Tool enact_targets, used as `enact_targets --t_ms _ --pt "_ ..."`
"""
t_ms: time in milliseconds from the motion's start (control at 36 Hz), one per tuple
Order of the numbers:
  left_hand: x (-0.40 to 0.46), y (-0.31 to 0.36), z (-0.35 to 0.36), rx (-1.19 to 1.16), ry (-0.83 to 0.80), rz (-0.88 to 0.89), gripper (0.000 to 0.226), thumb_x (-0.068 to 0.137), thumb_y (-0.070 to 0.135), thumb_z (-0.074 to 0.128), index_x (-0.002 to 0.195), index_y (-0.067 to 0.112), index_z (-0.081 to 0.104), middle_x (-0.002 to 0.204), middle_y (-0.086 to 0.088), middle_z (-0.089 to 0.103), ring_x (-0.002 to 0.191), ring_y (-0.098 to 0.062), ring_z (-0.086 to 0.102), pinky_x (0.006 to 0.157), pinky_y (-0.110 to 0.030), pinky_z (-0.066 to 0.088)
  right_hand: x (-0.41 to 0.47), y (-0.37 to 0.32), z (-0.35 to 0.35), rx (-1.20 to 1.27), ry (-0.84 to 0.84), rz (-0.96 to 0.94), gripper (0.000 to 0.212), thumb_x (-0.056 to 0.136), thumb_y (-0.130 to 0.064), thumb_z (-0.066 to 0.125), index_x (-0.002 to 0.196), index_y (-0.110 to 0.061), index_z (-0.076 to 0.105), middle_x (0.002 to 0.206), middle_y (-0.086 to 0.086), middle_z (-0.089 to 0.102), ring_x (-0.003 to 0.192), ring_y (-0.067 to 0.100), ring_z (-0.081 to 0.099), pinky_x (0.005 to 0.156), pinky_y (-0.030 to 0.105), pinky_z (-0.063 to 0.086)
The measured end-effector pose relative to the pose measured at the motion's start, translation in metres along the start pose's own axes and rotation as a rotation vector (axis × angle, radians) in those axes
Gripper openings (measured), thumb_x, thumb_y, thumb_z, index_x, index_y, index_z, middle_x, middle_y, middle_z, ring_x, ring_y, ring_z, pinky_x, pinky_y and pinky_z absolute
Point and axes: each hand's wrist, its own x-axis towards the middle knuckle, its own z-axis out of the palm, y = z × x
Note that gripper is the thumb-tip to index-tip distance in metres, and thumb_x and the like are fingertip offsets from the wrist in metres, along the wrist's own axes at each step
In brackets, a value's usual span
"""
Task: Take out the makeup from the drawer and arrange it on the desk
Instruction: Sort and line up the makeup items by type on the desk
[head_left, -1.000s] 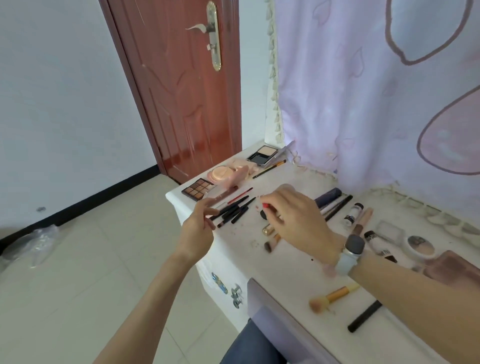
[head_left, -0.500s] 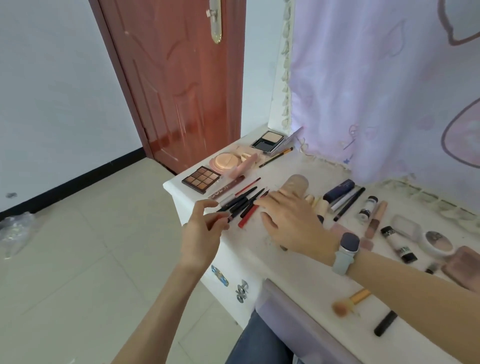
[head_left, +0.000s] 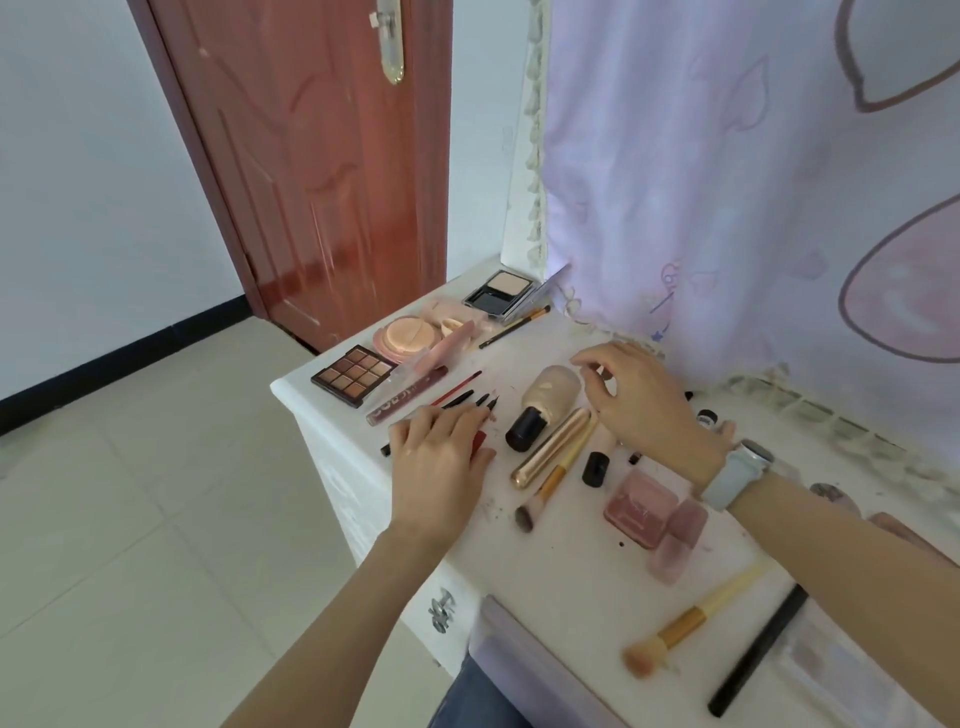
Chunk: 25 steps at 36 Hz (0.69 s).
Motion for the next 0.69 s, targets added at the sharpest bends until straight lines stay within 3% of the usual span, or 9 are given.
enact_targets --t_ms 194,250,306,333,389,444,528,694 --pt "-0.009 -0.013 0.009 0.002 0.168 0.082 0.019 0.076 0.022 0.075 0.094 0.018 0.073 0.099 0.007 0.070 0.092 -0.026 0.061 0.080 -0.034 0.031 0.064 0.026 0.024 -0.140 -0.279 0.002 0.039 0.096 -0.010 0.038 0.132 -0.015 0.051 0.133 0.010 0.052 0.118 0.029 0.044 0.095 0.041 0.039" --pt "-0.010 -0.013 0.010 -0.001 0.175 0.079 0.016 0.079 0.021 0.068 0.093 0.018 0.074 0.098 0.008 0.070 0.091 -0.025 0.061 0.079 -0.036 0.033 0.083 0.031 0.033 -0.183 -0.398 0.015 0.042 0.096 -0.009 0.036 0.137 -0.017 0.045 0.131 0.014 0.053 0.105 0.026 0.046 0.089 0.040 0.042" --pt "-0.010 -0.011 0.010 -0.011 0.174 0.076 0.014 0.080 0.020 0.065 0.090 0.017 0.075 0.095 0.008 0.071 0.091 -0.024 0.061 0.077 -0.037 0.035 0.099 0.034 0.044 -0.206 -0.473 0.012 0.046 0.095 -0.007 0.035 0.139 -0.018 0.041 0.121 0.018 0.057 0.078 0.018 0.043 0.068 0.034 0.041" --pt "-0.010 -0.011 0.010 -0.012 0.173 0.076 0.014 0.081 0.019 0.065 0.090 0.017 0.075 0.095 0.008 0.071 0.091 -0.024 0.061 0.077 -0.037 0.036 0.105 0.035 0.048 -0.205 -0.499 0.013 0.047 0.095 -0.005 0.034 0.141 -0.018 0.039 0.123 0.017 0.056 0.073 0.017 0.041 0.062 0.032 0.038" --pt "-0.010 -0.011 0.009 -0.007 0.169 0.076 0.014 0.081 0.018 0.065 0.091 0.017 0.075 0.095 0.008 0.071 0.091 -0.024 0.061 0.076 -0.038 0.038 0.112 0.037 0.056 -0.194 -0.540 0.013 0.051 0.093 -0.001 0.034 0.142 -0.018 0.037 0.133 0.014 0.051 0.083 0.023 0.048 0.068 0.034 0.041" --pt "-0.010 -0.011 0.008 -0.010 0.163 0.074 0.016 0.081 0.017 0.064 0.092 0.017 0.075 0.096 0.007 0.071 0.092 -0.024 0.061 0.077 -0.038 0.038 0.113 0.041 0.062 -0.194 -0.534 -0.011 0.054 0.091 0.003 0.035 0.142 -0.017 0.037 0.143 0.010 0.042 0.105 0.030 0.051 0.085 0.042 0.046" --pt "-0.010 -0.010 0.008 -0.017 0.173 0.070 0.014 0.080 0.016 0.066 0.091 0.017 0.075 0.095 0.008 0.071 0.091 -0.023 0.061 0.077 -0.037 0.037 0.114 0.049 0.067 -0.274 -0.471 -0.068 0.055 0.091 0.002 0.037 0.141 -0.019 0.038 0.150 0.005 0.030 0.137 0.029 0.026 0.098 0.048 0.040" --pt "-0.010 -0.009 0.007 -0.020 0.175 0.056 0.013 0.081 0.017 0.065 0.089 0.018 0.075 0.095 0.008 0.071 0.093 -0.022 0.059 0.077 -0.037 0.036 0.114 0.055 0.070 -0.340 -0.408 -0.168 0.050 0.091 0.001 0.039 0.137 -0.017 0.045 0.147 0.006 0.034 0.142 0.028 0.012 0.094 0.041 0.042"
